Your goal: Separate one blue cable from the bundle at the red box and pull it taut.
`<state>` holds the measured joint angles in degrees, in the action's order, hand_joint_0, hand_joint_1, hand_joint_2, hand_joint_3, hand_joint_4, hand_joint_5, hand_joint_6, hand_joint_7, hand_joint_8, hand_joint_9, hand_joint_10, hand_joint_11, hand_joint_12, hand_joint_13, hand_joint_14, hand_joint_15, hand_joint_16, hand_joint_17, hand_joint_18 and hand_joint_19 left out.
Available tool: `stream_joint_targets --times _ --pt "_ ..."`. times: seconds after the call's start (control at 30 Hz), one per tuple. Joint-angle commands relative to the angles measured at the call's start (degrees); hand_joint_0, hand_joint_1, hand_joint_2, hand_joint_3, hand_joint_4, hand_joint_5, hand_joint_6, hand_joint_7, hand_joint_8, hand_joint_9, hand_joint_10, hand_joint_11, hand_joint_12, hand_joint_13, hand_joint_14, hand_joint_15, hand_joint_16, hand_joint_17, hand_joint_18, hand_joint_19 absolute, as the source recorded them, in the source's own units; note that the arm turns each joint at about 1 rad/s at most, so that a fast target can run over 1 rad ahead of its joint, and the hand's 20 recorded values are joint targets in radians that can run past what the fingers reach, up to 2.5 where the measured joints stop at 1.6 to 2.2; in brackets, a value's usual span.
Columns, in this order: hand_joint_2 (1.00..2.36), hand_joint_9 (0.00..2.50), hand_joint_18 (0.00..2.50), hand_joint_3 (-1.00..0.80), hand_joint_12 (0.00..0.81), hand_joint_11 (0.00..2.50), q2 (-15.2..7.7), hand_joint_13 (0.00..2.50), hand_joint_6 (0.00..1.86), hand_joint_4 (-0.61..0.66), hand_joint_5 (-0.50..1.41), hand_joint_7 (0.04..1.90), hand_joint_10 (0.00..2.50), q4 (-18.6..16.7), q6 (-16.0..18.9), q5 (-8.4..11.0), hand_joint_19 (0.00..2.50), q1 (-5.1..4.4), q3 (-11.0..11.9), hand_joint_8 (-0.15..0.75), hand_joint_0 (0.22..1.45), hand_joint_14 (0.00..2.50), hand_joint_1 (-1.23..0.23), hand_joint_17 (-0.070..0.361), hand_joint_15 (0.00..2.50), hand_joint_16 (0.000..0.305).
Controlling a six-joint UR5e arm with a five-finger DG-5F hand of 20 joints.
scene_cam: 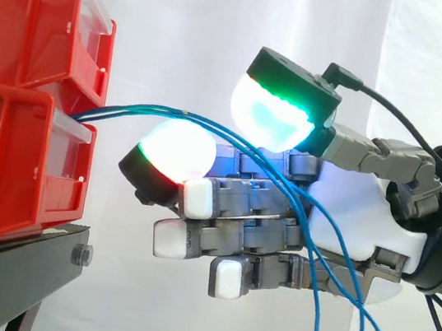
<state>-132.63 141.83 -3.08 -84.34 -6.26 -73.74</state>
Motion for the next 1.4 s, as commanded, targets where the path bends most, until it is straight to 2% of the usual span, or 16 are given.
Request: stream_joint_targets --times 0.0,0.1,0.27,0.4,0.6,0.8,0.9,0.93,1.03,1.1,1.37 --pt "1.01 0.81 0.84 -0.36 0.388 0.53 0.0 0.79 0.5 0.28 -0.11 1.27 0.01 0.2 0.0 -0.12 0.62 0.02 0.0 0.378 0.64 0.01 -0.64 0.114 0.38 0.051" --pt "1.01 0.86 0.88 -0.4 0.396 0.55 0.0 0.83 0.54 0.28 -0.11 1.26 0.01 0.2 0.0 -0.12 0.63 0.02 0.0 0.387 0.62 0.01 -0.62 0.116 0.38 0.051" --pt "1.0 0.95 0.91 -0.43 0.401 0.67 0.0 0.88 0.7 0.25 -0.13 1.08 0.02 0.6 0.0 -0.12 0.63 0.11 0.0 0.394 0.6 0.01 -0.58 0.116 0.41 0.051" --pt "1.01 0.97 0.93 -0.42 0.404 0.67 0.0 0.9 0.71 0.24 -0.13 1.08 0.02 0.6 0.0 -0.12 0.63 0.2 0.0 0.398 0.6 0.02 -0.53 0.117 0.42 0.052" --pt "1.01 1.03 0.96 -0.28 0.416 0.66 0.0 0.94 0.7 0.21 -0.11 1.12 0.02 1.1 0.0 -0.65 0.68 0.37 0.0 0.405 0.63 0.01 -0.48 0.123 0.44 0.055" --pt "1.01 1.05 1.05 -0.11 0.457 0.66 0.0 0.99 0.7 0.27 -0.11 1.1 0.01 1.3 -0.1 -1.09 0.63 0.72 0.0 0.441 0.63 0.01 -0.57 0.142 0.43 0.063" --pt "1.01 1.04 1.07 -0.07 0.466 0.68 0.1 1.0 0.74 0.26 -0.13 1.04 0.01 1.9 -0.1 -1.26 0.63 0.81 0.0 0.443 0.62 0.01 -0.59 0.147 0.44 0.066" --pt "1.01 1.05 1.11 -0.04 0.479 0.69 0.0 1.01 0.81 0.27 -0.16 0.97 0.01 2.1 -0.1 -1.35 0.61 0.81 0.0 0.457 0.62 0.01 -0.69 0.154 0.44 0.068" --pt "1.01 1.04 1.11 -0.03 0.476 0.74 0.0 1.01 0.85 0.29 -0.17 0.91 0.01 2.3 -0.2 -1.35 0.62 0.99 0.0 0.449 0.63 0.01 -0.71 0.151 0.45 0.067" --pt "1.0 1.03 1.1 -0.05 0.475 0.75 0.0 1.01 0.85 0.28 -0.17 0.9 0.01 2.2 -0.2 -1.35 0.63 0.99 0.0 0.443 0.64 0.01 -0.72 0.149 0.45 0.066" --pt "1.01 1.04 0.99 -0.37 0.414 0.87 0.0 0.96 0.9 0.18 -0.17 1.0 0.02 2.7 -0.4 -1.7 0.68 1.08 0.0 0.396 0.65 0.02 -0.74 0.118 0.49 0.052"
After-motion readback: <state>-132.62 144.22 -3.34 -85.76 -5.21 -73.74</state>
